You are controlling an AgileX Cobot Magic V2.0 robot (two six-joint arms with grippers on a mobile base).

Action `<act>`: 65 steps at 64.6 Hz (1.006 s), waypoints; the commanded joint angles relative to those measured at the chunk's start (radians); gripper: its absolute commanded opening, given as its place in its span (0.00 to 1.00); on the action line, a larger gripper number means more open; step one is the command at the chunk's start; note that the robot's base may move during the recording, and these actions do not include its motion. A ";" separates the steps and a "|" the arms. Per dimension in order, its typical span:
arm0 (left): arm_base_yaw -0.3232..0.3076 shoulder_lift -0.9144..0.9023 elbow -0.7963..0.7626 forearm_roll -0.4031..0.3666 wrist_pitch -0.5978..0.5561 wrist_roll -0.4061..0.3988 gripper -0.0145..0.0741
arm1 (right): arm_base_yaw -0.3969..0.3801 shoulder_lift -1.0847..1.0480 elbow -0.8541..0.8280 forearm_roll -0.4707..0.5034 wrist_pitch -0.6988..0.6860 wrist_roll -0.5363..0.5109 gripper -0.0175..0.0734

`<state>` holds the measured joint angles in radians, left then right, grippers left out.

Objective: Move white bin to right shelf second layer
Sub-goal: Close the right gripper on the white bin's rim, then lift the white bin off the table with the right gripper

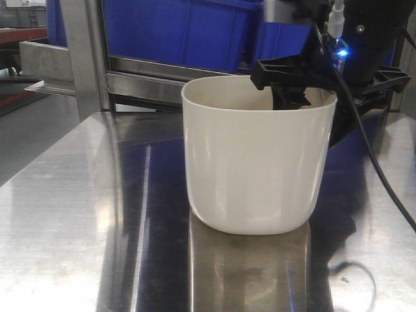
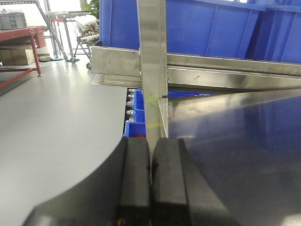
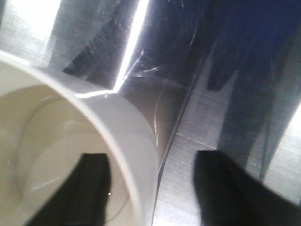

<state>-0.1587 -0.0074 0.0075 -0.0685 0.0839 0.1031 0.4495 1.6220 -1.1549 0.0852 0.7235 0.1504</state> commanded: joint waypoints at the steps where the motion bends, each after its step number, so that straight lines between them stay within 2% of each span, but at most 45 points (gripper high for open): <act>1: -0.004 -0.014 0.037 -0.005 -0.084 -0.004 0.26 | -0.001 -0.035 -0.026 0.002 -0.052 -0.002 0.46; 6: -0.004 -0.014 0.037 -0.005 -0.084 -0.004 0.26 | -0.001 -0.048 -0.026 -0.004 -0.081 -0.002 0.23; 7: -0.004 -0.014 0.037 -0.005 -0.084 -0.004 0.26 | -0.001 -0.052 -0.026 -0.005 -0.088 -0.002 0.23; 10: -0.004 -0.014 0.037 -0.005 -0.084 -0.004 0.26 | -0.001 -0.066 -0.026 -0.014 -0.122 -0.002 0.27; 26: -0.004 -0.014 0.037 -0.005 -0.084 -0.004 0.26 | -0.004 -0.239 -0.027 -0.073 -0.275 -0.002 0.25; 37: -0.004 -0.014 0.037 -0.005 -0.084 -0.004 0.26 | -0.022 -0.413 -0.020 -0.118 -0.291 -0.002 0.25; 45: -0.004 -0.014 0.037 -0.005 -0.084 -0.004 0.26 | -0.058 -0.561 0.042 -0.138 -0.294 -0.002 0.25; 65: -0.004 -0.014 0.037 -0.005 -0.084 -0.004 0.26 | -0.207 -0.943 0.308 -0.139 -0.302 -0.002 0.25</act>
<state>-0.1587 -0.0074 0.0075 -0.0685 0.0839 0.1031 0.2692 0.7591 -0.8705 -0.0477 0.5153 0.1509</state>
